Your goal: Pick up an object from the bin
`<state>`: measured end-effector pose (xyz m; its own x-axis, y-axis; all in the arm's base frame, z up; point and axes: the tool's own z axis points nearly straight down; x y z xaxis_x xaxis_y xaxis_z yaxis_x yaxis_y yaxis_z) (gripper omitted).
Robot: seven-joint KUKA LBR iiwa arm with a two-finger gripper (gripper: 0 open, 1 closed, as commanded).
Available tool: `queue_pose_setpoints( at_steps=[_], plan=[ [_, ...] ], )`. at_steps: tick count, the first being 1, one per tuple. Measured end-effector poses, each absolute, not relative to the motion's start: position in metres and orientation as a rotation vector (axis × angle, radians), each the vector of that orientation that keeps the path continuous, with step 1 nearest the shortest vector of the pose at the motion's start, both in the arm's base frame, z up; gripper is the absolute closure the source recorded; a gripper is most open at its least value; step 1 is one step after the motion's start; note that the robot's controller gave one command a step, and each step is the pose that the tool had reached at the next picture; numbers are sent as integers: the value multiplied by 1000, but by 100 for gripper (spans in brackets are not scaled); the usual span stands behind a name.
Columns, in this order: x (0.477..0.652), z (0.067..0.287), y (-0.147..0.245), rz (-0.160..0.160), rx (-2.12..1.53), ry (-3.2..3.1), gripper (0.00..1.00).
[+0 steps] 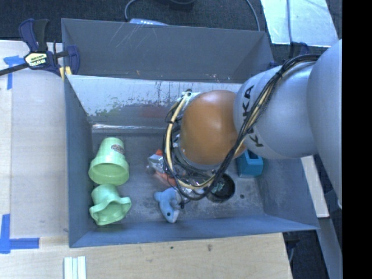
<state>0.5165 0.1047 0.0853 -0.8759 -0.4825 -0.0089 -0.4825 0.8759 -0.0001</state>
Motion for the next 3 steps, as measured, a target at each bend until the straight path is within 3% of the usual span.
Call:
queue_pose_setpoints(
  at_steps=[1, 3],
  plan=[
    [510, 72, 97, 4, -809, 3021, 100],
    [510, 73, 97, 5, -808, 3020, 100]
  ],
)
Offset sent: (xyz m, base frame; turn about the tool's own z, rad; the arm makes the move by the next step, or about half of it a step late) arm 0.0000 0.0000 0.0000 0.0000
